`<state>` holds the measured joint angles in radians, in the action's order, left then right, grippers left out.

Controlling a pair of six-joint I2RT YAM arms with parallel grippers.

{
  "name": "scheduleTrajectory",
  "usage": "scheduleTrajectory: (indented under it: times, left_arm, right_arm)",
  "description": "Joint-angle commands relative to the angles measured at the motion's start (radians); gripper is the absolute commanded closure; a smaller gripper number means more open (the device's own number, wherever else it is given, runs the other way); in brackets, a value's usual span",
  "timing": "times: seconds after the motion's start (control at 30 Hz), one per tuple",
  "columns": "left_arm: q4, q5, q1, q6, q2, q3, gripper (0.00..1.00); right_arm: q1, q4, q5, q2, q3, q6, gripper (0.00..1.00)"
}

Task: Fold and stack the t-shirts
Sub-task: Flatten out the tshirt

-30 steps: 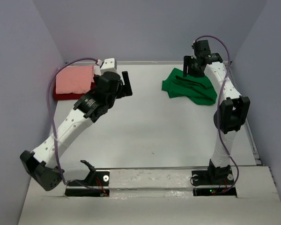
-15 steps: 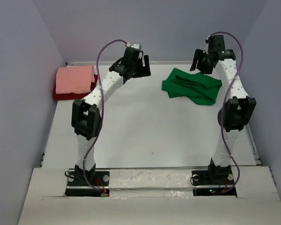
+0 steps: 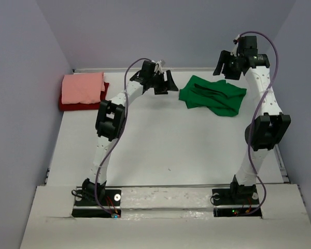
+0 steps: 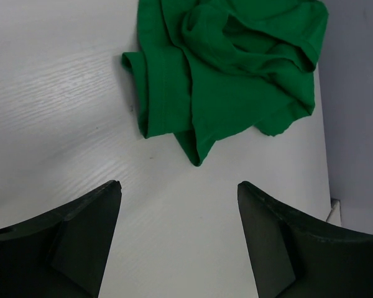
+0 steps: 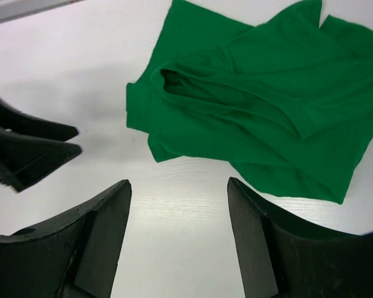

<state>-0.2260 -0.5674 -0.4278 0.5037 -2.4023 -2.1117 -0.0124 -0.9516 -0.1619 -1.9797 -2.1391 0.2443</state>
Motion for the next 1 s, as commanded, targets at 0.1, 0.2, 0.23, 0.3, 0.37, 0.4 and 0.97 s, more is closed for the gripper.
scheduleTrajectory:
  times: [0.1,0.2,0.23,0.3,0.37,0.4,0.97]
  left_arm:
    - [0.209,-0.311,-0.019,0.148,-0.103,-0.094,0.15]
    - [0.275,-0.362,-0.029,0.191,-0.149,-0.122,0.15]
    - [0.307,-0.368,-0.029,0.226,-0.171,-0.128,0.15]
    - [0.341,-0.400,-0.031,0.260,-0.199,-0.157,0.15]
    - [0.373,-0.404,-0.029,0.304,-0.233,-0.172,0.15]
    - [0.399,-0.399,-0.028,0.321,-0.242,-0.163,0.15]
    - [0.010,0.133,-0.025,0.072,-0.247,-0.274,0.18]
  right_arm:
    - [0.006,0.042,-0.030,0.154,0.027,0.004,0.31]
    - [0.006,0.045,-0.039,0.165,0.022,0.010,0.31]
    - [0.006,0.045,-0.034,0.165,0.021,0.010,0.31]
    - [0.006,0.045,-0.039,0.174,0.022,0.007,0.31]
    - [0.006,0.048,-0.037,0.183,0.028,0.010,0.31]
    - [0.006,0.048,-0.044,0.188,0.031,0.010,0.31]
    - [0.006,0.060,-0.082,0.239,0.100,0.001,0.31]
